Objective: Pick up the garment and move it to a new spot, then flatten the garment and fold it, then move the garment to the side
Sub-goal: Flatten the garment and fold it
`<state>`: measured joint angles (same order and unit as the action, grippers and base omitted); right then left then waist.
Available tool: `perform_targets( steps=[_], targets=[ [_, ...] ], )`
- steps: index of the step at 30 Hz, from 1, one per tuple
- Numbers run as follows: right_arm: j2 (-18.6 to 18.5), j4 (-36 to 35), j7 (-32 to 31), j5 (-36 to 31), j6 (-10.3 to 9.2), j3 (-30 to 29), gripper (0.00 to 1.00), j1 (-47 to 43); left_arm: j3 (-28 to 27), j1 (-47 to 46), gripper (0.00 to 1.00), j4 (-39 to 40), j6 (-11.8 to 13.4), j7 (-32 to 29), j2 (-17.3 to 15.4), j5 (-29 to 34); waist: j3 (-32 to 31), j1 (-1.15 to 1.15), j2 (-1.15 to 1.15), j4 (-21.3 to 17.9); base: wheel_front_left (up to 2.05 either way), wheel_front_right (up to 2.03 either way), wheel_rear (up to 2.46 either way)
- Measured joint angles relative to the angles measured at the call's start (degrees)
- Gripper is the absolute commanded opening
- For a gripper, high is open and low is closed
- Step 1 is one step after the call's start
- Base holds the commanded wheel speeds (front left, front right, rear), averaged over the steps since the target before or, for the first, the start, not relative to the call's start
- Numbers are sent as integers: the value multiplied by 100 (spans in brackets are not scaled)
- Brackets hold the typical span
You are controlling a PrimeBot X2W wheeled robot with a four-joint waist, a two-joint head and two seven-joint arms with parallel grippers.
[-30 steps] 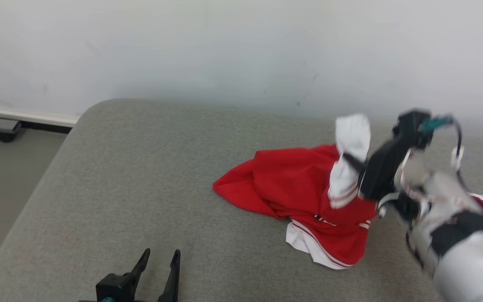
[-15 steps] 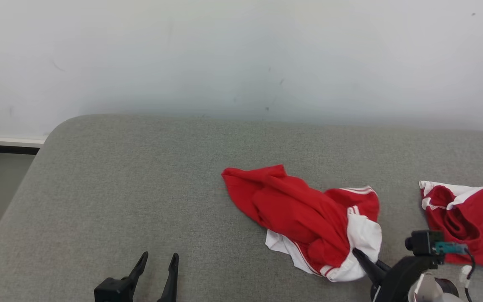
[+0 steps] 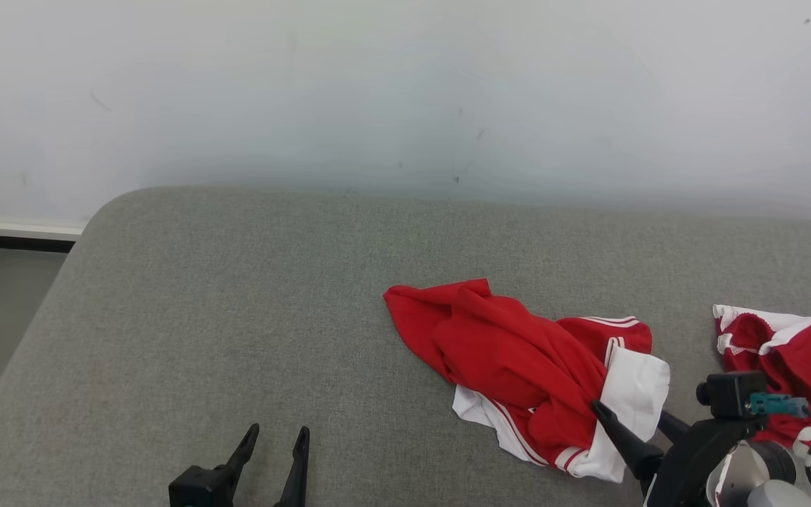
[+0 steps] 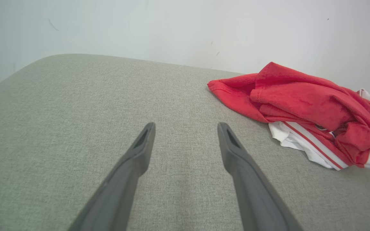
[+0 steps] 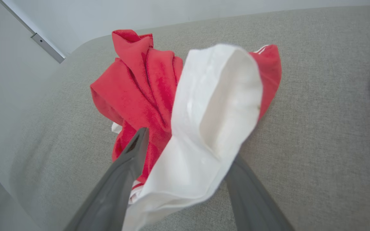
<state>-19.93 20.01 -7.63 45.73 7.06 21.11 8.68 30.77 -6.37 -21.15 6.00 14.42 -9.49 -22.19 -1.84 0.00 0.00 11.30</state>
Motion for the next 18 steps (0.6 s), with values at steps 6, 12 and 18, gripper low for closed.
perform_targets(
  steps=[6, 12, 18],
  targets=[
    [-112, -588, -75, 5, -12, -85, 100, -2, -21, 13, 100, -23, 1, 0, 0, -1, -95, 0, 0, -14, 0, 0, 0],
    [-446, -933, -305, -55, -196, -186, 100, -4, 1, 13, 100, -22, 1, 0, 40, 0, -118, 0, 0, -49, 0, 0, 0],
    [-602, -1126, -589, -96, -413, -211, 100, -80, 30, 13, 100, -22, -7, 0, 70, 0, -78, 0, 0, -13, 0, 0, 0]
  ],
)
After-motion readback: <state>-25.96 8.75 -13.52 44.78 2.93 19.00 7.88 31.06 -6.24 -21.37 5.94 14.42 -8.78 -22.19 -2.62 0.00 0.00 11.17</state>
